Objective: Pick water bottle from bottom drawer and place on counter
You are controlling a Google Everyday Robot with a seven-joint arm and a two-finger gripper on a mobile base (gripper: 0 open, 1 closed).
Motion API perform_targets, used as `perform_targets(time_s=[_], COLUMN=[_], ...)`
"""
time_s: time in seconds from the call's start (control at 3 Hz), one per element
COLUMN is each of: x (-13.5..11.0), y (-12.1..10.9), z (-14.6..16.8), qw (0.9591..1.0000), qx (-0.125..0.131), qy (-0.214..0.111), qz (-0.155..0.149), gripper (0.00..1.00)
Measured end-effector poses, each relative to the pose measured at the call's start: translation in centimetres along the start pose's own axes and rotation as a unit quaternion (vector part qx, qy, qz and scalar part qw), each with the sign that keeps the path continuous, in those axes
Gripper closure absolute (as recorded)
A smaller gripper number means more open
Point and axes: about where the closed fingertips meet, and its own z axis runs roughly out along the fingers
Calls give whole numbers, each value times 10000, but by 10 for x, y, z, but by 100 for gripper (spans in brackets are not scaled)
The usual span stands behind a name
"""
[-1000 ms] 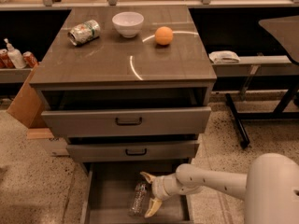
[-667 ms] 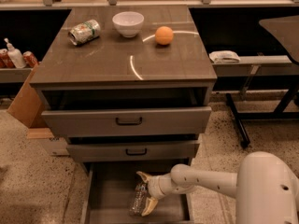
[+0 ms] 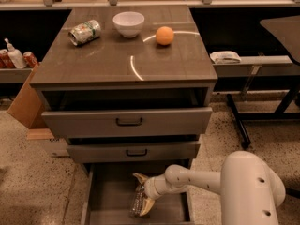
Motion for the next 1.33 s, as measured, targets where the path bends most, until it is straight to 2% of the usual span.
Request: perform_targets(time_s=[0.67, 1.33], x=[10, 28], y=[-1, 2], z=[32, 53], qw=[9992, 9991], qx=[-104, -198], qy=[327, 377], qz=[-210, -88], gripper=[0, 0])
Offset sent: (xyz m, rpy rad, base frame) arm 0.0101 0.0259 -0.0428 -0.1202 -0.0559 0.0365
